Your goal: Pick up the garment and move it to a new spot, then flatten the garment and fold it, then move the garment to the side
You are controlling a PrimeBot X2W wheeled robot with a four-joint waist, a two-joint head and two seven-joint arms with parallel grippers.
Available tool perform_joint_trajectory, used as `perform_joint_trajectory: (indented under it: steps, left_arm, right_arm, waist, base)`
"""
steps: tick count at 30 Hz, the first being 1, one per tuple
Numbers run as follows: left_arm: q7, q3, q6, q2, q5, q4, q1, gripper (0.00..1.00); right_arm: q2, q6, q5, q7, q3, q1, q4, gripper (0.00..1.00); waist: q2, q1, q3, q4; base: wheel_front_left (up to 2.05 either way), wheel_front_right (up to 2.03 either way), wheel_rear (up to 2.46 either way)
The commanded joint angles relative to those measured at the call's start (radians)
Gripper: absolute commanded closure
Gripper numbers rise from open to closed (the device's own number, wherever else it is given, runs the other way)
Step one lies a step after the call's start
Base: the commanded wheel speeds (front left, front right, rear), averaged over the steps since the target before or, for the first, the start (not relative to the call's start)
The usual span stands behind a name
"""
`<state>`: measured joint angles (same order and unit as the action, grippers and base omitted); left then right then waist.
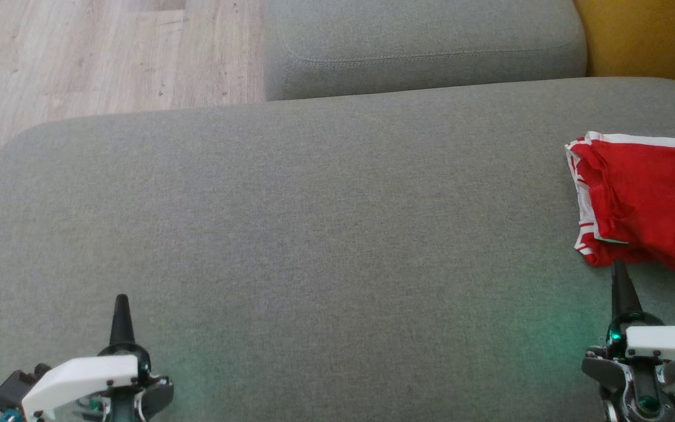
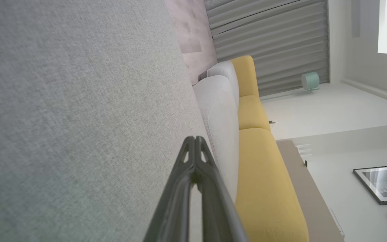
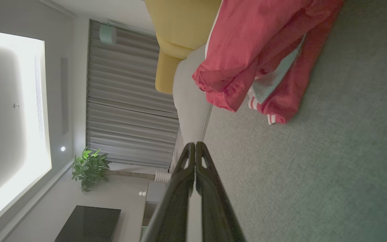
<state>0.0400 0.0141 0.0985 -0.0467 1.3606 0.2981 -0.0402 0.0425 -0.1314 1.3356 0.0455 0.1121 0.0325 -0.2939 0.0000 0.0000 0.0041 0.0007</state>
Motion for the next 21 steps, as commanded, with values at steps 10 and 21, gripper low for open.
perform_joint_trajectory:
  steps: [10,21]
  left_arm:
    - [0.034,0.064,0.019,-0.005,0.114,-0.044,-0.061,1.00]
    - [0.067,0.094,0.030,-0.005,0.229,-0.051,-0.067,1.00]
  right_arm:
    - [0.007,0.001,0.126,0.031,-0.006,0.064,0.043,1.00]
    - [0.008,0.001,0.251,0.063,0.001,0.074,0.048,1.00]
  waist:
    - [0.0000,0.0000,0.000,0.000]
    - [0.0000,0.0000,-0.001,-0.001]
  base:
    - [0.00,0.00,0.00]
    - [0.00,0.00,0.00]
